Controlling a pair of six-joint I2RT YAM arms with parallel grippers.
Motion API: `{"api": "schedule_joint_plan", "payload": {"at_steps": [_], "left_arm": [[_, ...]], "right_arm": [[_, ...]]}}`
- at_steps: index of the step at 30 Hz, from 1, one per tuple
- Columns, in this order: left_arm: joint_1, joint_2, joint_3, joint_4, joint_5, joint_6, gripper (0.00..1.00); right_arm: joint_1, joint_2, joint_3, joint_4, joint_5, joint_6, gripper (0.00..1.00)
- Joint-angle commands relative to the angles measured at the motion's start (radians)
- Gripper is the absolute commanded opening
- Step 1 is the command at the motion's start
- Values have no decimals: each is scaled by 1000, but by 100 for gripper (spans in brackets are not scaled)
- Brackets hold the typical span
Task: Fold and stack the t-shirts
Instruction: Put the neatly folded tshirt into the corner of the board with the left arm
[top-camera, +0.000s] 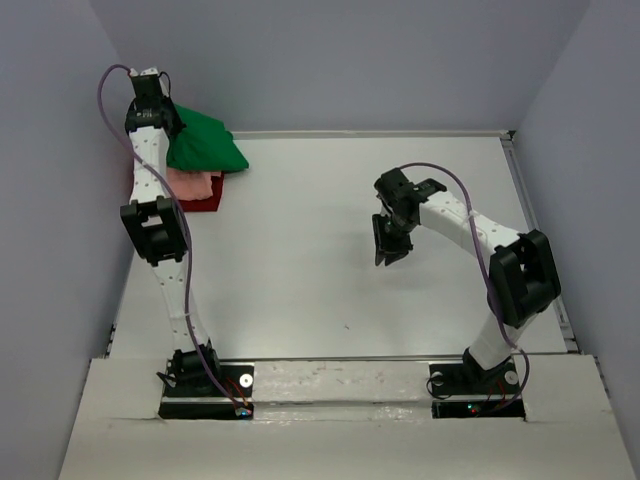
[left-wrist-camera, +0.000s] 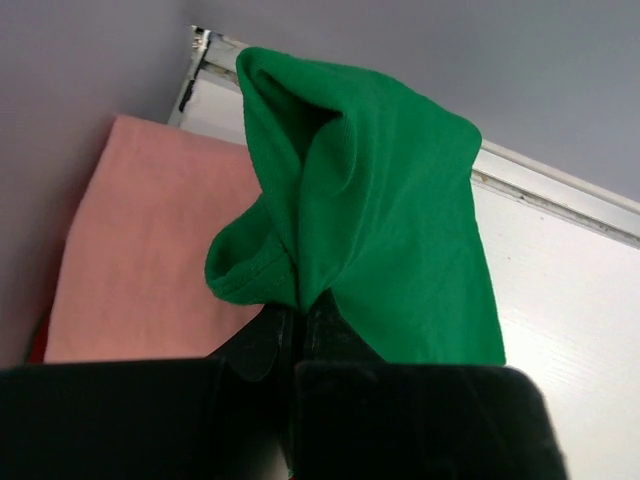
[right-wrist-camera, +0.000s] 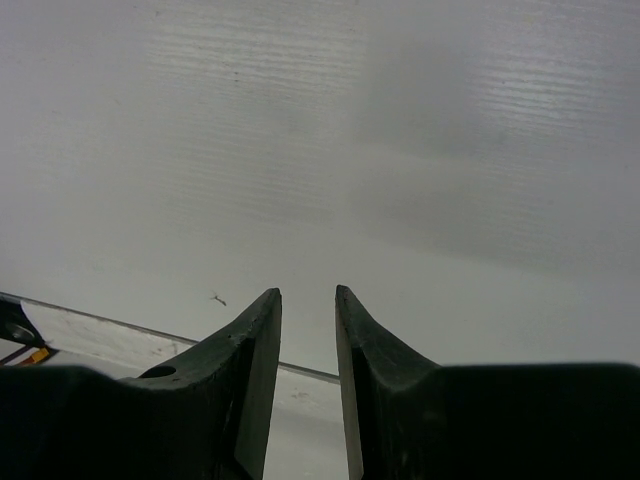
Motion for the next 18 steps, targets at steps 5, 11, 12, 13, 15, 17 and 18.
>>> {"api": "schedule_joint_plan", "payload": {"at_steps": [5, 11, 12, 13, 15, 17, 18], "left_arm": [[69, -104, 62, 49, -23, 22, 0], [96, -67, 78, 59, 11, 24, 0], [105, -62, 84, 64, 22, 24, 0], [110, -50, 87, 67, 25, 22, 0], [118, -35, 104, 62, 34, 22, 0], [127, -23, 102, 64, 31, 21, 0], [132, -21, 101, 64, 36, 21, 0]], "right_arm": [[7, 9, 49, 19, -19, -37, 34], [16, 15, 50, 24, -34, -30, 34], [16, 15, 50, 19, -34, -32, 34], [16, 15, 50, 16, -31, -32, 34], [16, 15, 53, 10, -30, -34, 34], [16, 22, 53, 7, -25, -34, 34], [16, 25, 52, 5, -22, -32, 34]]}}
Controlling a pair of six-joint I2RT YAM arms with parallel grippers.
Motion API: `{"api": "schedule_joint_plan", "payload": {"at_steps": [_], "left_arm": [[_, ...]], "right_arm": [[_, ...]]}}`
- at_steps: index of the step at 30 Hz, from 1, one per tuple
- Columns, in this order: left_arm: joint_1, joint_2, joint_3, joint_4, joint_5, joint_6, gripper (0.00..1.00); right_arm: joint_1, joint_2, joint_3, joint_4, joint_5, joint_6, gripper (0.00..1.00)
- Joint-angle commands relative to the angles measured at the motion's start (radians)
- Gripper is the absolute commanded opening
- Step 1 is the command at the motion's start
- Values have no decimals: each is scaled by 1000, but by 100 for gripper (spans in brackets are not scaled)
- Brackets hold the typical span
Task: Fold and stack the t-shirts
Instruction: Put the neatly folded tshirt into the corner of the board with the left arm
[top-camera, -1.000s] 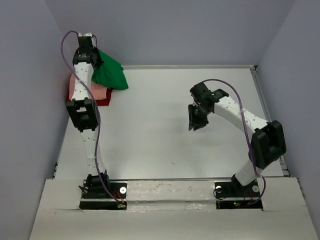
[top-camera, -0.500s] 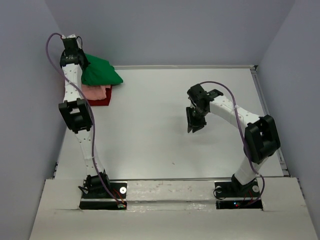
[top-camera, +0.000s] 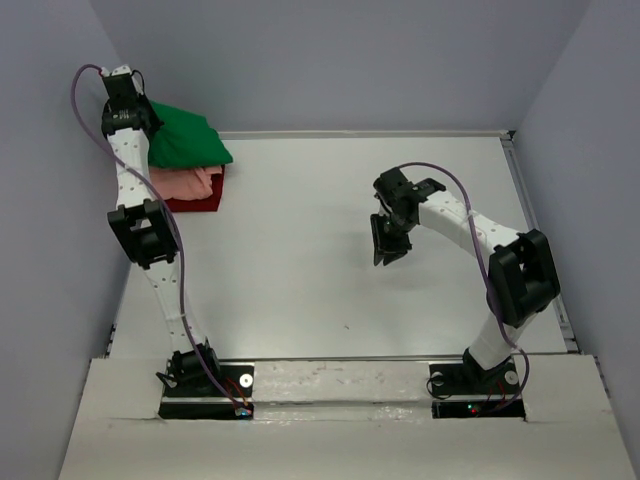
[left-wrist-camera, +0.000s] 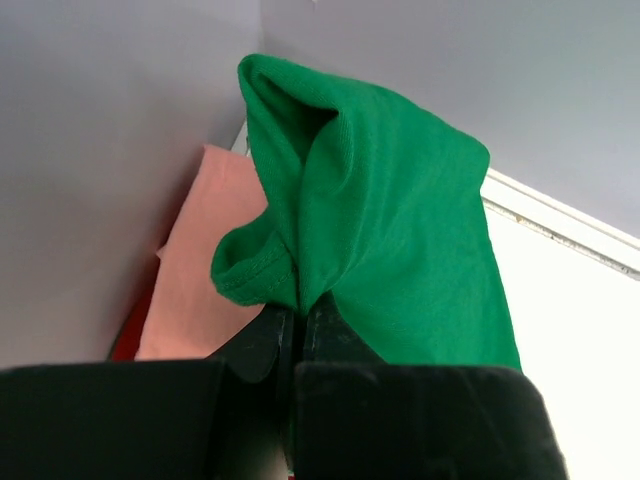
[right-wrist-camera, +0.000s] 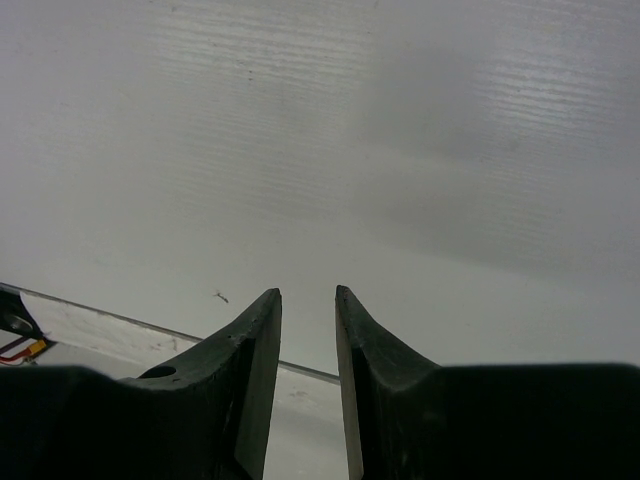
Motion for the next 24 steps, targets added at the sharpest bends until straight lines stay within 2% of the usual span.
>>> {"api": "schedule_joint_plan", "payload": {"at_steps": [1, 10, 17, 24], "left_arm": [[36, -20, 59, 63, 4, 16, 0], [53, 32, 34, 47, -39, 19, 0], [58, 91, 21, 30, -137, 10, 0], [79, 118, 14, 33, -152, -5, 0]], "right_arm": [[13, 15, 45, 2, -5, -10, 34], [22, 23, 77, -18, 9, -1, 34], [22, -9, 114, -47, 15, 7, 34], [22, -9, 103, -51, 17, 2, 34]]}}
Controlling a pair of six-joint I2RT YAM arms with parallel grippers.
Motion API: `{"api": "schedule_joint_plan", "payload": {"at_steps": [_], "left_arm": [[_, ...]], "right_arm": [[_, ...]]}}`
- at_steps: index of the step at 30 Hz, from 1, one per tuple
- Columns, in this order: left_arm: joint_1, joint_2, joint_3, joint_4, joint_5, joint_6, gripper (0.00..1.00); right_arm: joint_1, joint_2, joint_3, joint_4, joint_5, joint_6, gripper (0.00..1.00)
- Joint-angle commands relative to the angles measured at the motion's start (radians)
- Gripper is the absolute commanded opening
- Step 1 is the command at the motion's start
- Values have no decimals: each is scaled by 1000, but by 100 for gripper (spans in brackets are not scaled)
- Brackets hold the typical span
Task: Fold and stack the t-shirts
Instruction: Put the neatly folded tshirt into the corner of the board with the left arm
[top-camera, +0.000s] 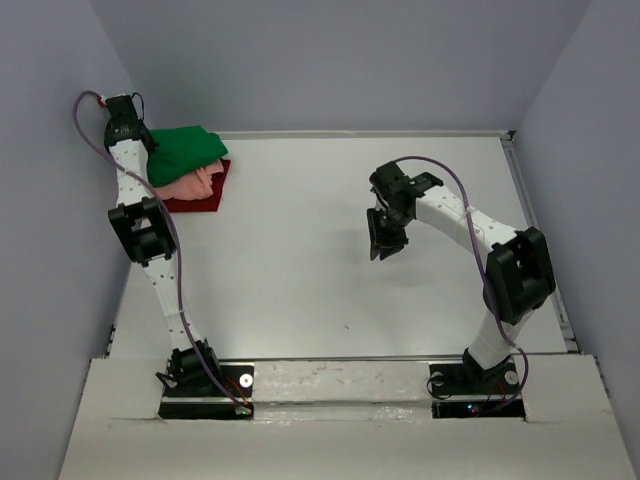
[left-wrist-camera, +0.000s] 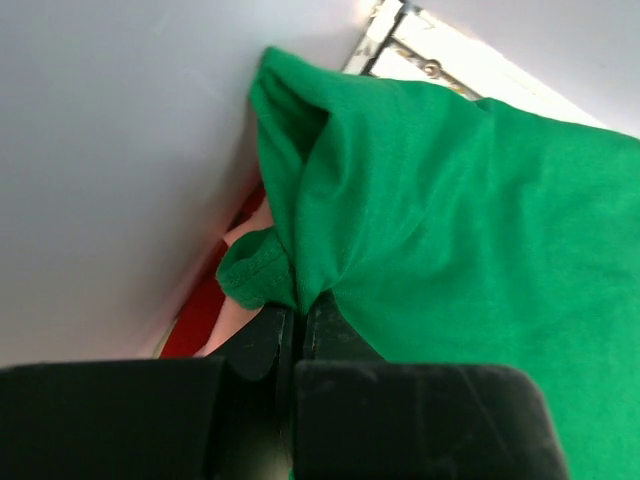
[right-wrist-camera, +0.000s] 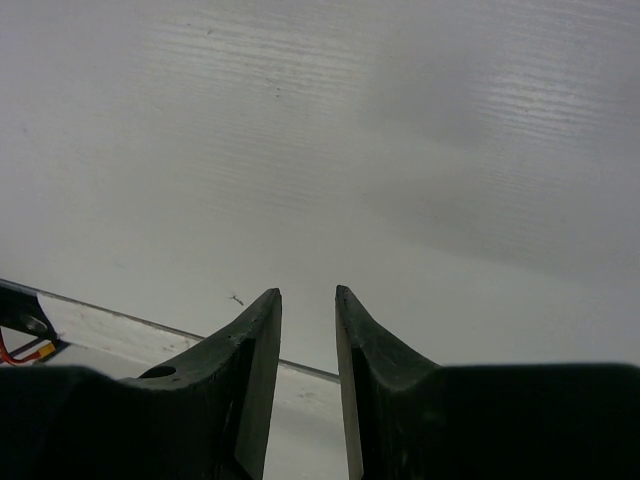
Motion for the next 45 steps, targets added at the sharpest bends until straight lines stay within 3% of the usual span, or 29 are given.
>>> {"api": "schedule_joint_plan", "payload": {"at_steps": [1, 10, 11, 13, 14, 16, 17, 19, 20, 21, 30, 36, 40, 42, 45], "left_arm": [[33, -18, 4, 25, -59, -7, 0], [51, -11, 15, 32, -26, -22, 0], [51, -9, 15, 34, -24, -25, 4], [42, -9, 17, 32, -22, -24, 17], [39, -17, 15, 36, -22, -25, 31], [33, -27, 12, 37, -27, -27, 47], [25, -44, 6, 36, -30, -30, 63], [16, -72, -12, 37, -27, -33, 80], [5, -107, -23, 39, -30, -39, 94], [-4, -127, -44, 45, -38, -40, 97], [-49, -465, -210, 77, -70, -68, 99], [-139, -665, -328, 80, -162, -85, 99], [-167, -756, -573, 121, -110, -146, 99], [-168, -787, -679, 155, -7, -189, 98], [-174, -826, -912, 262, 128, -244, 86]], "right_arm": [[10, -35, 28, -22, 9, -2, 34], [10, -20, 40, -25, 4, -13, 34], [10, -22, 39, -21, 4, -13, 34], [10, -22, 30, -16, 2, -11, 34], [10, -22, 24, -13, -1, -9, 34], [10, -23, 14, -7, 2, -6, 34], [10, -23, 10, 1, -4, -6, 34], [10, -25, -2, 8, -1, 0, 34], [10, -29, -9, 17, -8, 0, 34], [10, -29, -12, 30, -10, 0, 34], [10, -68, -68, 82, -30, 1, 34], [19, -107, -87, 93, -33, 3, 34], [20, -169, -119, 91, -24, 7, 34], [20, -198, -144, 84, -16, 12, 34], [20, -225, -162, 62, -7, 17, 34]]}}
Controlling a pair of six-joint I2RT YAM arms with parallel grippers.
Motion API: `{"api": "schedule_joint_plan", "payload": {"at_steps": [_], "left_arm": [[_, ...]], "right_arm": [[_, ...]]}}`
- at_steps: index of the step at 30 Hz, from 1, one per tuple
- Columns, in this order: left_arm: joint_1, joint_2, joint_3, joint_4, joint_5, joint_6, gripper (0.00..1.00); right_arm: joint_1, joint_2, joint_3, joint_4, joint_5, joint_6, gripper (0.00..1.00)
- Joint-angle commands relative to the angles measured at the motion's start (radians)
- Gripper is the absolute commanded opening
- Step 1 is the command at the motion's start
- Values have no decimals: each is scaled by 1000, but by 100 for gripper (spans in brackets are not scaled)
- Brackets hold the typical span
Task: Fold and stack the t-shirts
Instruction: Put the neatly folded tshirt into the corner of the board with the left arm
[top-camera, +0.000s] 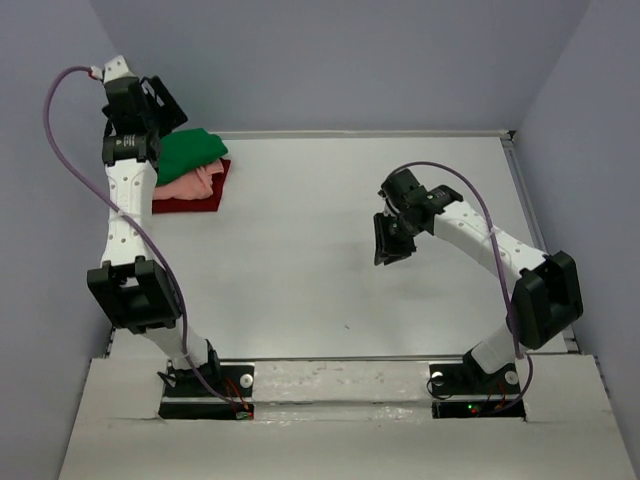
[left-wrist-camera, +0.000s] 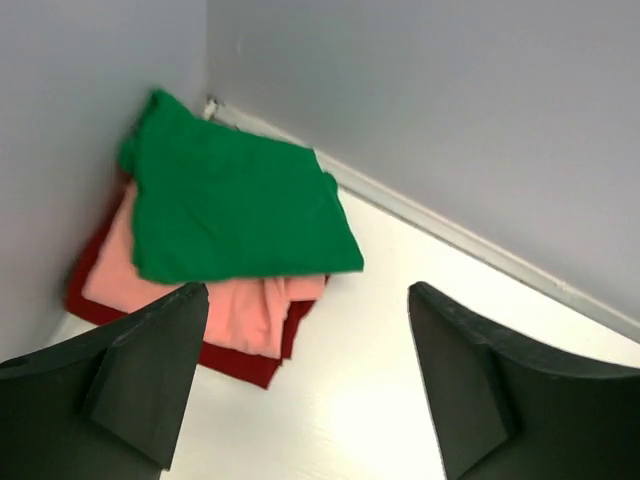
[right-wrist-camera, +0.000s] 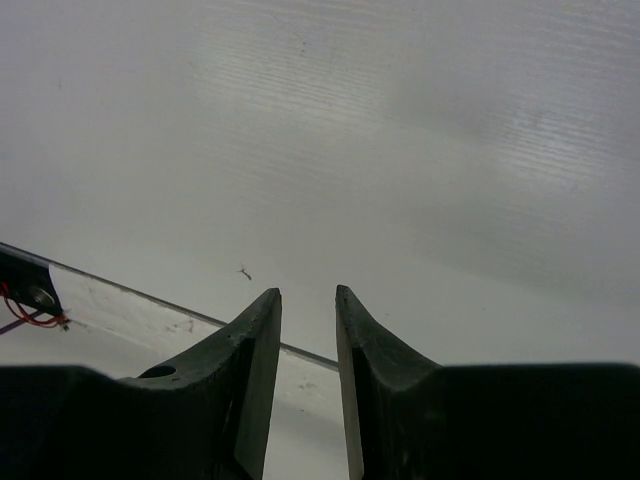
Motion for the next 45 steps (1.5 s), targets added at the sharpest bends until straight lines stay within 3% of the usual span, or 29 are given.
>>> {"api": "schedule_joint_plan", "payload": {"at_steps": [1, 4, 9, 13, 18, 23, 28, 36, 37, 40, 41, 42, 45], "left_arm": [[3, 28, -275, 98, 216, -96, 85], [-36, 6, -375, 151, 211, -97, 79], [-110, 66, -311, 114, 82, -32, 64], [-141, 103, -242, 66, 40, -15, 66], [-144, 160, -156, 25, 19, -3, 83], [-145, 351, 158, -145, 31, 5, 86], [-152, 561, 503, -319, -112, 5, 87], [-121, 641, 521, -287, -130, -24, 82], [-113, 649, 528, -282, -127, -29, 72], [-101, 643, 522, -259, -138, -29, 30], [-98, 643, 527, -259, -141, -30, 22], [-95, 641, 529, -255, -141, -27, 3], [-93, 634, 516, -230, -168, -18, 0]], "right_arm": [[8, -66, -29, -4, 16, 11, 34], [8, -78, -44, -19, 35, 10, 34], [8, -81, -44, -10, 33, 27, 34], [8, -37, -1, 1, 16, 23, 34], [8, 45, 92, 24, -36, 0, 34], [8, 85, 177, 9, -23, -6, 34], [8, 59, 148, 24, -10, -6, 34], [8, 0, 23, 95, -45, 30, 34], [8, -1, 14, 102, -43, 32, 34], [8, -9, -24, 110, -42, 34, 34], [8, -11, -41, 111, -34, 37, 34], [8, -15, -52, 121, -40, 35, 34], [8, -24, -78, 134, -48, 41, 34]]}}
